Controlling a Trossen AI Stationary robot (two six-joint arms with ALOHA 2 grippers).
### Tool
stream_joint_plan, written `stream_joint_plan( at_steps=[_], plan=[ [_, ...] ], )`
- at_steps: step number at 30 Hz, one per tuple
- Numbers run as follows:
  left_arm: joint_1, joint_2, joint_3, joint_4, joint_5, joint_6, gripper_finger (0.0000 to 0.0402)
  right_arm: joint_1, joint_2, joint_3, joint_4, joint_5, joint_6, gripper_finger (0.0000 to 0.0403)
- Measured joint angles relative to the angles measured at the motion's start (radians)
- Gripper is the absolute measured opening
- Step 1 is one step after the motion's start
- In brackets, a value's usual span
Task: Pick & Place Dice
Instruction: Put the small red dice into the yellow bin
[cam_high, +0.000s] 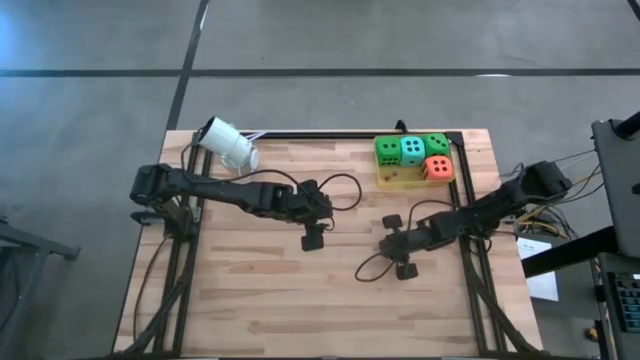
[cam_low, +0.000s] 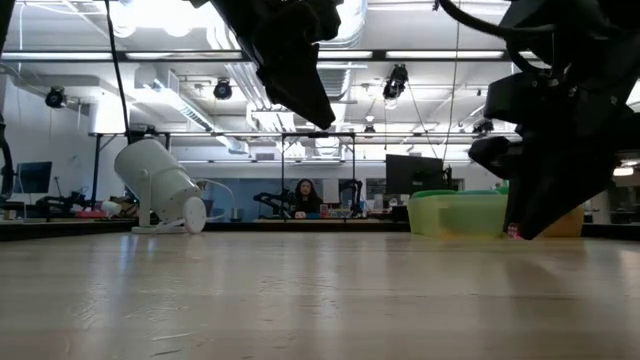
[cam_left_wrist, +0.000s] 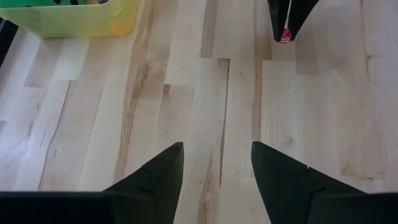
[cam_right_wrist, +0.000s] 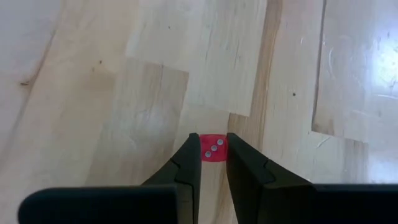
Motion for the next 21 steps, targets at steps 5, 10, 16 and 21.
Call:
stream_joint_plan(
  at_steps=[5, 10, 16, 21],
  plan=[
    [0.0, 0.0, 0.0, 0.0, 0.0, 0.0, 0.0192, 0.0, -0.042, 0.0, -0.011, 0.0, 0.0, 0.0047],
    [0.0, 0.0, 0.0, 0.0, 0.0, 0.0, 0.0194, 0.0, -0.112, 0.0, -0.038, 0.001, 0.0, 0.0047],
    [0.0, 0.0, 0.0, 0.0, 0.0, 0.0, 0.0191, 0.0, -0.192, -0.001, -0.064, 0.015, 0.0, 0.0047],
    [-0.003, 0.0, 0.0, -0.001, 0.0, 0.0, 0.0193, 0.0, -0.262, -0.001, -0.119, 0.088, 0.0, 0.0047]
  ],
)
